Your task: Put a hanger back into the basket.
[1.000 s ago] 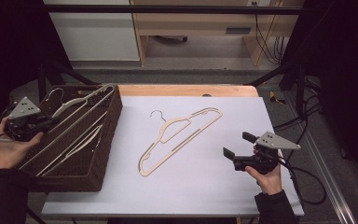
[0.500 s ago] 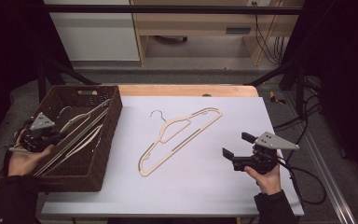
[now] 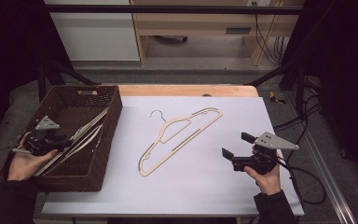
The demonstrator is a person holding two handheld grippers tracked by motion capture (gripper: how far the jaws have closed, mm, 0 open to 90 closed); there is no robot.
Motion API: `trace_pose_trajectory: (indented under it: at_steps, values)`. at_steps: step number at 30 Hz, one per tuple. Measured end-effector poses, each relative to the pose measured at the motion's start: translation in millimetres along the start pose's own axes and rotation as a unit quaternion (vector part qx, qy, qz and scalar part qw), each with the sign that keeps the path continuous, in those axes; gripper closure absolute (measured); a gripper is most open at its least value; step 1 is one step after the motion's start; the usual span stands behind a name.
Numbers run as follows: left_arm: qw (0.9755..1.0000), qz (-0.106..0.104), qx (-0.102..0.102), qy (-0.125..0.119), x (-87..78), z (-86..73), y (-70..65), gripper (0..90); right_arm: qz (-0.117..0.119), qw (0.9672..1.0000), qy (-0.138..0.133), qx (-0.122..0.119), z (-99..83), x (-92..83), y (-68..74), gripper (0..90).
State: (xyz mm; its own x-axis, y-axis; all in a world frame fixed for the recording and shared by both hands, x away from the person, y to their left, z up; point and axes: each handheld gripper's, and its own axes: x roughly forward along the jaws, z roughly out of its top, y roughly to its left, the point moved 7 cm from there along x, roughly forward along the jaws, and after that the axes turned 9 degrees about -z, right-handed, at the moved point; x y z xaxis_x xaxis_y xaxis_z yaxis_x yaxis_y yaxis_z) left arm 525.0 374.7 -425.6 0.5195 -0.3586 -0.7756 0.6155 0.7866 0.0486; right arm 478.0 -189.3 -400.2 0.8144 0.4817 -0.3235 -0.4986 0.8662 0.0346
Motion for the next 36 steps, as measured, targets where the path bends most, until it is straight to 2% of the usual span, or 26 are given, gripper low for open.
trace_pose_trajectory:
  at_steps: [3, 7, 10, 11, 12, 13, 15, 16, 17, 18, 19, 20, 21, 22, 23, 24, 25, 26, 27, 28, 29, 30, 31, 32, 33, 36]
  values:
    - [0.9999, 0.001, 0.009, -0.008, -8.5, 2.7, -6.7, 59.7, 0.001, 1.0, -0.001, 0.001, 0.2, -0.4, 0.3, 6.5]
    - [0.9996, -0.002, 0.008, -0.026, -16.4, 7.9, -13.8, 54.8, 0.004, 1.0, -0.001, 0.002, 0.6, -0.9, 1.4, 6.5]
    - [0.9972, -0.01, 0.002, -0.074, -29.3, 22.0, -26.2, 50.3, 0.002, 1.0, -0.005, 0.0, 1.4, -1.4, 1.1, 6.6]
    - [0.9972, -0.01, 0.002, -0.074, -29.3, 22.0, -26.2, 48.0, 0.002, 1.0, -0.005, 0.0, 1.4, -1.4, 1.1, 6.6]
    - [0.9947, -0.009, 0.001, -0.102, -35.6, 30.6, -34.3, 45.8, 0.0, 1.0, -0.008, 0.002, 2.0, -1.7, 0.9, 6.7]
    - [0.9947, -0.009, 0.001, -0.102, -35.6, 30.6, -34.3, 43.5, 0.0, 1.0, -0.008, 0.002, 2.0, -1.7, 0.9, 6.7]
    - [0.9906, -0.01, -0.002, -0.136, -40.9, 39.9, -43.6, 41.3, 0.001, 1.0, -0.008, 0.002, 2.2, -1.7, 1.0, 6.7]
    - [0.9859, -0.014, -0.003, -0.167, -45.5, 49.1, -53.9, 35.7, 0.0, 1.0, -0.008, 0.003, 2.2, -1.5, 1.3, 6.7]
    - [0.9828, -0.019, -0.004, -0.183, -47.3, 53.9, -59.7, 33.0, 0.0, 1.0, -0.008, 0.002, 2.2, -1.4, 1.4, 6.7]
    - [0.9828, -0.019, -0.004, -0.183, -47.3, 53.9, -59.7, 30.1, 0.0, 1.0, -0.008, 0.002, 2.2, -1.4, 1.4, 6.7]
    - [0.9799, -0.025, -0.006, -0.198, -48.6, 58.6, -65.5, 26.5, 0.0, 1.0, -0.007, 0.003, 2.1, -1.7, 1.6, 6.7]
    - [0.9727, -0.043, -0.009, -0.228, -50.1, 67.8, -77.8, 22.5, 0.0, 1.0, -0.008, 0.005, 2.3, -1.7, 1.8, 6.8]
    - [0.9727, -0.043, -0.009, -0.228, -50.1, 67.8, -77.8, 20.0, 0.0, 1.0, -0.008, 0.005, 2.3, -1.7, 1.8, 6.8]
    - [0.9691, -0.054, -0.011, -0.24, -50.3, 71.7, -84.4, 20.0, 0.001, 1.0, -0.008, 0.004, 2.3, -1.9, 1.8, 6.8]
    - [0.9631, -0.074, -0.015, -0.258, -48.4, 78.7, -97.8, 14.9, 0.001, 0.9999, -0.01, 0.003, 2.6, -1.9, 2.0, 6.7]
    - [0.9617, -0.081, -0.01, -0.261, -47.0, 81.1, -104.1, 12.4, 0.002, 0.9999, -0.01, 0.004, 2.6, -2.0, 2.2, 6.7]
    - [0.9617, -0.081, -0.01, -0.261, -47.0, 81.1, -104.1, 11.9, 0.002, 0.9999, -0.01, 0.004, 2.6, -2.0, 2.2, 6.7]
    - [0.9584, -0.089, -0.009, -0.271, -43.0, 86.0, -115.2, 11.1, 0.001, 0.9999, -0.01, 0.004, 2.5, -2.2, 2.0, 6.5]
    - [0.9584, -0.089, -0.009, -0.271, -43.0, 86.0, -115.2, 10.2, 0.001, 0.9999, -0.01, 0.004, 2.5, -2.2, 2.0, 6.5]
    - [0.9552, -0.101, -0.007, -0.278, -36.8, 91.0, -128.5, 9.9, -0.002, 0.9999, -0.01, 0.004, 2.3, -1.9, 1.8, 6.2]
    - [0.9552, -0.101, -0.007, -0.278, -36.8, 91.0, -128.5, 9.7, -0.002, 0.9999, -0.01, 0.004, 2.3, -1.9, 1.8, 6.2]
    - [0.9525, -0.111, -0.008, -0.284, -30.5, 95.0, -139.8, 9.5, -0.001, 0.9999, -0.01, 0.003, 2.0, -1.6, 1.9, 5.9]
    - [0.9525, -0.111, -0.008, -0.284, -30.5, 95.0, -139.8, 9.3, -0.001, 0.9999, -0.01, 0.003, 2.0, -1.6, 1.9, 5.9]
    - [0.9509, -0.118, -0.006, -0.286, -23.4, 98.5, -150.0, 9.1, -0.001, 1.0, -0.009, 0.002, 1.9, -1.7, 1.7, 5.7]
    - [0.9509, -0.118, -0.006, -0.286, -23.4, 98.5, -150.0, 9.3, -0.001, 1.0, -0.009, 0.002, 1.9, -1.7, 1.7, 5.7]
    - [0.9519, -0.13, 0.001, -0.277, -5.9, 104.1, -166.3, 9.5, -0.003, 0.9999, -0.011, 0.004, 2.3, -2.4, 1.0, 5.7]
